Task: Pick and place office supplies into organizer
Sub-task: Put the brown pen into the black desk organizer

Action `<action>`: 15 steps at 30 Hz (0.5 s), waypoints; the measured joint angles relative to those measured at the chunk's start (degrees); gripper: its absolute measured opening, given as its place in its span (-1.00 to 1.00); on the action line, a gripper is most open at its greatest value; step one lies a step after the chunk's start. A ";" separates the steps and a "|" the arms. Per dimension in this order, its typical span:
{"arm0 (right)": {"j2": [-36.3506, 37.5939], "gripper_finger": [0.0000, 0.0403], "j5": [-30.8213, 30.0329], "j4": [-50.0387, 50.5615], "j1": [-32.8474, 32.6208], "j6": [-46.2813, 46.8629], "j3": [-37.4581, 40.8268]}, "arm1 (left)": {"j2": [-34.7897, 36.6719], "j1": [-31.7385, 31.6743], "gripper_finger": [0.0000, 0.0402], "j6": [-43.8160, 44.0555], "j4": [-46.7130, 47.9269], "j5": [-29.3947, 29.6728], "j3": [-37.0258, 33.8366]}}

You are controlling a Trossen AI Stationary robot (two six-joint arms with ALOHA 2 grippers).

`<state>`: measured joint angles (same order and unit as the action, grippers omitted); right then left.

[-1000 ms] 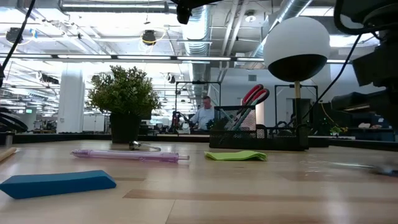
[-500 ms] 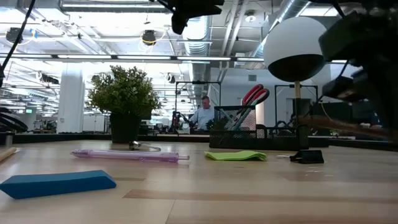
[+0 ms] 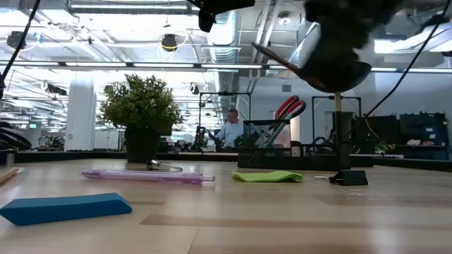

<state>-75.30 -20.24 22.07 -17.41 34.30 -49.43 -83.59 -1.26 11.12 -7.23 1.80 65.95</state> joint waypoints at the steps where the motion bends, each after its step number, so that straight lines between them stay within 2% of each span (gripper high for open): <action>1: 0.59 -0.92 -1.39 -2.03 1.02 0.23 0.00 | 0.00 0.00 -0.56 0.17 -0.60 0.02 0.00; 4: 1.57 -0.91 -4.10 -8.99 3.19 -0.43 -0.02 | 0.02 0.00 -0.56 0.18 -1.39 0.24 0.00; 9: 0.90 -0.87 -4.34 -20.26 5.48 -5.80 -0.11 | 0.02 -0.02 -0.56 -0.40 -1.77 2.34 0.00; 13: -0.32 -0.91 -4.92 -25.05 6.64 -7.51 -0.11 | 0.07 -0.13 -0.56 -0.37 -2.43 2.49 0.00; 15: -0.57 -0.92 -5.44 -24.39 7.07 -7.50 0.02 | 0.07 -0.13 -0.56 -0.20 -3.52 2.36 -0.04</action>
<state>-75.88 -25.68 -2.32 -10.34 26.81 -49.41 -83.53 -1.39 10.92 -10.75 4.16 65.91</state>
